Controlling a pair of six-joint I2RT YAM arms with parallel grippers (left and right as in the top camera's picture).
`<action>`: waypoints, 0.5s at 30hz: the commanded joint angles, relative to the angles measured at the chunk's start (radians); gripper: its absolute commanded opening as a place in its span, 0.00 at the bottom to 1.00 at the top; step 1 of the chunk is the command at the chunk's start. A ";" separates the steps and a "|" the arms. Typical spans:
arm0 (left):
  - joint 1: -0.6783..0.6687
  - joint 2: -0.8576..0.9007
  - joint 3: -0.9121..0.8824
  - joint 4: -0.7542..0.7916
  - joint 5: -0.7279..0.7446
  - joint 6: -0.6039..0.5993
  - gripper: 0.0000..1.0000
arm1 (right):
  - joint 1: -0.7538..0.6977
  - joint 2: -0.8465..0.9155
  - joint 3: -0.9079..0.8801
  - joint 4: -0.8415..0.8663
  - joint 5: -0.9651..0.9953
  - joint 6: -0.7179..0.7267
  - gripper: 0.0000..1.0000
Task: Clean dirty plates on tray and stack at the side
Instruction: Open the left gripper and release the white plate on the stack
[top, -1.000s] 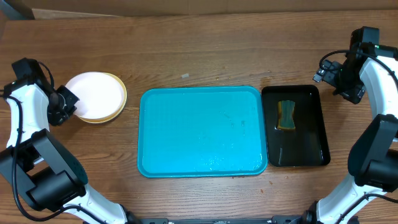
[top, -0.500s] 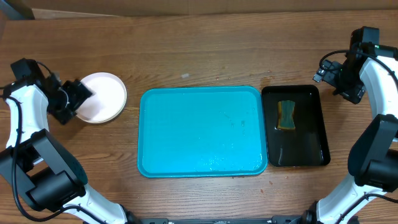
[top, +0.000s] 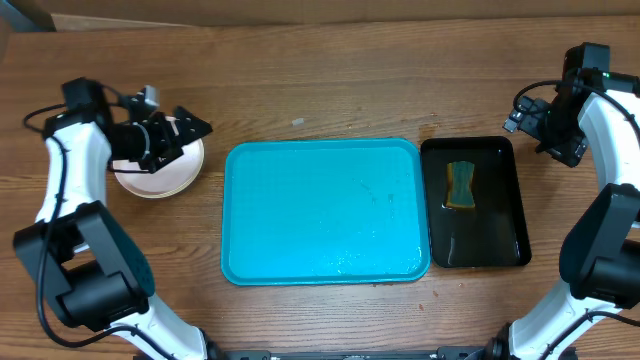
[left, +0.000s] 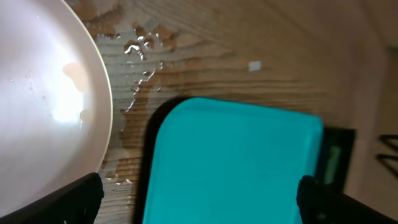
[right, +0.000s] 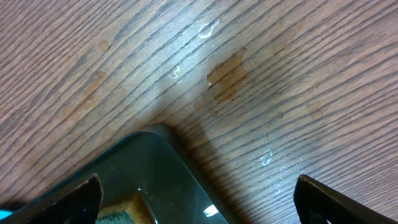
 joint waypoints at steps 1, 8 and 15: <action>-0.035 0.000 -0.005 -0.003 -0.185 0.026 1.00 | -0.003 -0.024 0.009 0.002 0.006 0.004 1.00; -0.060 0.000 -0.005 -0.003 -0.396 0.026 1.00 | -0.003 -0.024 0.009 0.002 0.006 0.004 1.00; -0.060 0.000 -0.005 -0.003 -0.404 0.026 1.00 | -0.003 -0.024 0.009 0.002 0.006 0.005 1.00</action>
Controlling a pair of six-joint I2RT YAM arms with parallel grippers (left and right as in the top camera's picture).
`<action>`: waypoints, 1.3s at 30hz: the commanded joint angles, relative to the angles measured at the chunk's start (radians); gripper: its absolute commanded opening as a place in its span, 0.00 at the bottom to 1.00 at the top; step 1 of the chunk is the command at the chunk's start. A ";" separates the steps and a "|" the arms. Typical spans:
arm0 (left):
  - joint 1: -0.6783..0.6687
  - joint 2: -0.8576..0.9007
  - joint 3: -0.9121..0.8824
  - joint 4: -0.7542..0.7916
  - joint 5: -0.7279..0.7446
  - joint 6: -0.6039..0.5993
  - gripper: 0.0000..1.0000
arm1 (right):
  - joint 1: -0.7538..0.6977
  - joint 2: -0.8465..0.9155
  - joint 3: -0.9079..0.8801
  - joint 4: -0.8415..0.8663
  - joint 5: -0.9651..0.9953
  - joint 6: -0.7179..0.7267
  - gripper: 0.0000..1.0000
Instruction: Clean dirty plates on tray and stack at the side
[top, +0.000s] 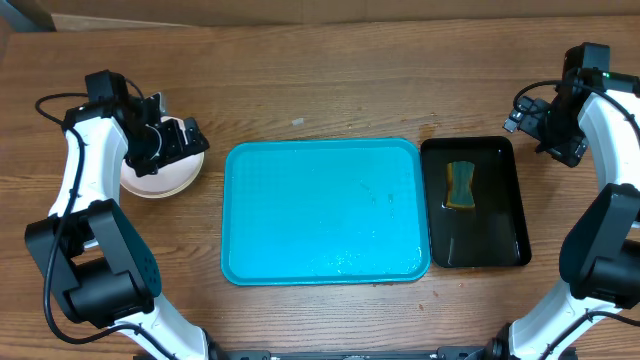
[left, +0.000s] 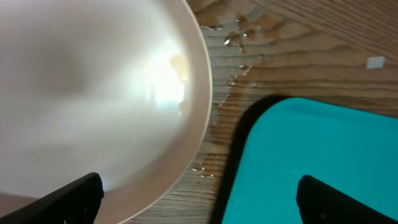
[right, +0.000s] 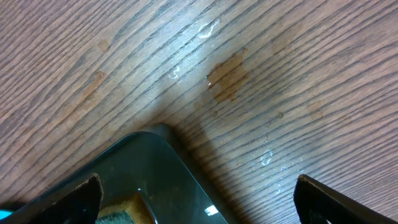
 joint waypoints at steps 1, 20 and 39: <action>-0.003 0.000 -0.005 -0.002 -0.036 0.022 1.00 | -0.003 -0.024 0.009 0.003 0.007 0.004 1.00; -0.003 0.000 -0.005 -0.002 -0.036 0.022 1.00 | 0.065 -0.367 0.007 0.002 0.007 0.004 1.00; -0.003 0.000 -0.005 -0.002 -0.036 0.022 1.00 | 0.309 -1.366 -0.356 0.351 0.086 -0.113 1.00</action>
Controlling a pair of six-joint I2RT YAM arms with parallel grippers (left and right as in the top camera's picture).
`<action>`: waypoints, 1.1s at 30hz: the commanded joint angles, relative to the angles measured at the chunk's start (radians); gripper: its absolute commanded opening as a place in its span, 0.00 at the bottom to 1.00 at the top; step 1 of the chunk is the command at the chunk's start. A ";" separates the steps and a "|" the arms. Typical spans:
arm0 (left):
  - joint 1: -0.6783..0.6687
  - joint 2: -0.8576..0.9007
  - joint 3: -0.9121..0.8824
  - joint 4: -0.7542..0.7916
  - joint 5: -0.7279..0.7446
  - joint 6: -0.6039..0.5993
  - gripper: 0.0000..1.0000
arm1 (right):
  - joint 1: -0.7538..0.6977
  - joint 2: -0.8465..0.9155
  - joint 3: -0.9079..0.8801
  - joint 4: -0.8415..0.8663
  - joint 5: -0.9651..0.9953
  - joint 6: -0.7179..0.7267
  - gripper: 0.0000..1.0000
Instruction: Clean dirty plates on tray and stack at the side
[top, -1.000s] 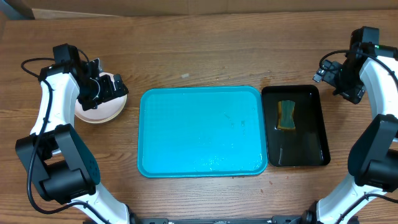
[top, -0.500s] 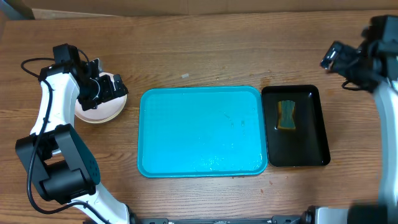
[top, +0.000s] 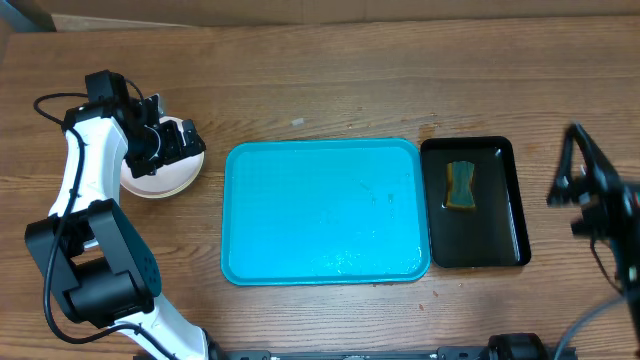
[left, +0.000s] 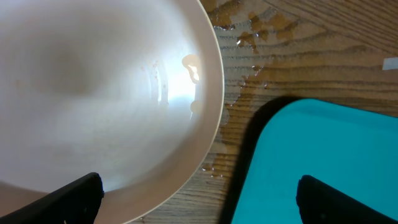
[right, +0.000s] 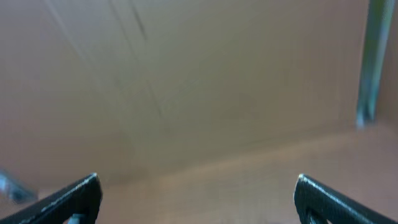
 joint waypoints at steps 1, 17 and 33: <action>-0.002 0.000 -0.005 -0.002 -0.002 0.022 1.00 | 0.005 -0.155 -0.215 0.152 0.031 -0.063 1.00; -0.002 0.000 -0.005 -0.002 -0.002 0.022 1.00 | -0.025 -0.630 -1.120 0.968 -0.100 -0.069 1.00; -0.002 0.000 -0.005 -0.002 -0.002 0.022 1.00 | -0.024 -0.681 -1.372 0.982 -0.167 -0.069 1.00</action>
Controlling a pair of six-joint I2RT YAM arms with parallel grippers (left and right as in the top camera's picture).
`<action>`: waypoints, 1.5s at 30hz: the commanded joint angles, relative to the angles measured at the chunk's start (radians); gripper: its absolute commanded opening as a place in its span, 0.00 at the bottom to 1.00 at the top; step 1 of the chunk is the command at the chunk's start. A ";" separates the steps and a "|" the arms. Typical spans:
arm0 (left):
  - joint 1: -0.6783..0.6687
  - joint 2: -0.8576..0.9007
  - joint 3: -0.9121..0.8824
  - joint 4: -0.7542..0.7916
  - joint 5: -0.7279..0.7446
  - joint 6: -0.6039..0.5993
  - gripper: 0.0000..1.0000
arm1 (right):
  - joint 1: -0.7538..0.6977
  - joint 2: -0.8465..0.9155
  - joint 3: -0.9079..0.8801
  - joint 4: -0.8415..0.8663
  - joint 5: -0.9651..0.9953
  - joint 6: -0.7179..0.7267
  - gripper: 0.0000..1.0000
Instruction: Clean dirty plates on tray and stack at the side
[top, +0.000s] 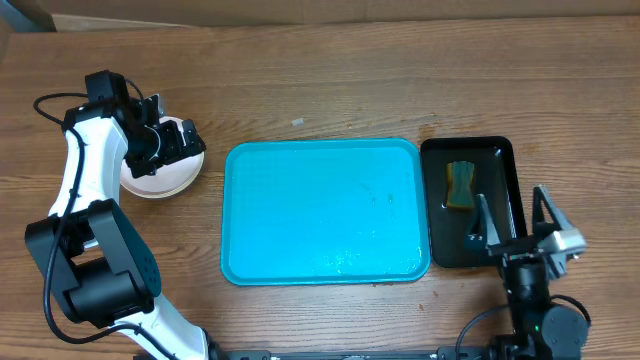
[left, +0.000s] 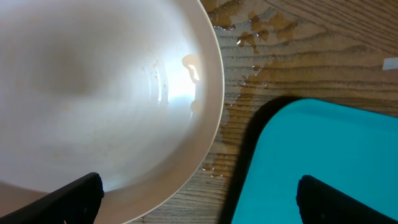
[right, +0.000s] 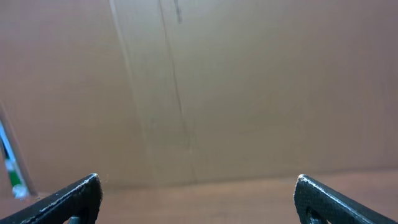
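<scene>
A white plate (top: 152, 178) sits on the wood table left of the empty teal tray (top: 320, 210). Its glossy inside fills the upper left of the left wrist view (left: 93, 81), and the tray's corner (left: 323, 143) lies to the right. My left gripper (top: 180, 140) hovers open above the plate's right rim, nothing between its fingers (left: 74, 200). My right gripper (top: 512, 215) stands open at the front right, pointing up. Its wrist view shows only its empty open gripper (right: 199, 199) against a brown wall.
A black tray (top: 495, 245) right of the teal tray holds a yellow-green sponge (top: 460, 185). Water drops (left: 249, 37) lie on the wood between plate and teal tray. A small white scrap (top: 297, 123) lies behind the teal tray.
My right arm was at the table's right edge and now stands at the front right, beside the black tray's front end. The left arm and the plate have not moved.
First my left gripper was open over the plate's right side, and my right gripper hung behind the black tray. Then the left gripper sat a little further back over the plate and stayed. The right arm left the back right and now stands at the front right.
</scene>
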 joint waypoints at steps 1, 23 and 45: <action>-0.002 0.000 -0.005 -0.002 -0.002 0.022 1.00 | -0.005 -0.011 -0.018 -0.043 -0.017 -0.004 1.00; -0.002 0.000 -0.005 -0.002 -0.002 0.022 1.00 | -0.004 -0.011 -0.018 -0.283 -0.013 -0.116 1.00; -0.002 0.000 -0.005 -0.002 -0.002 0.022 1.00 | -0.005 -0.011 -0.018 -0.283 -0.017 -0.164 1.00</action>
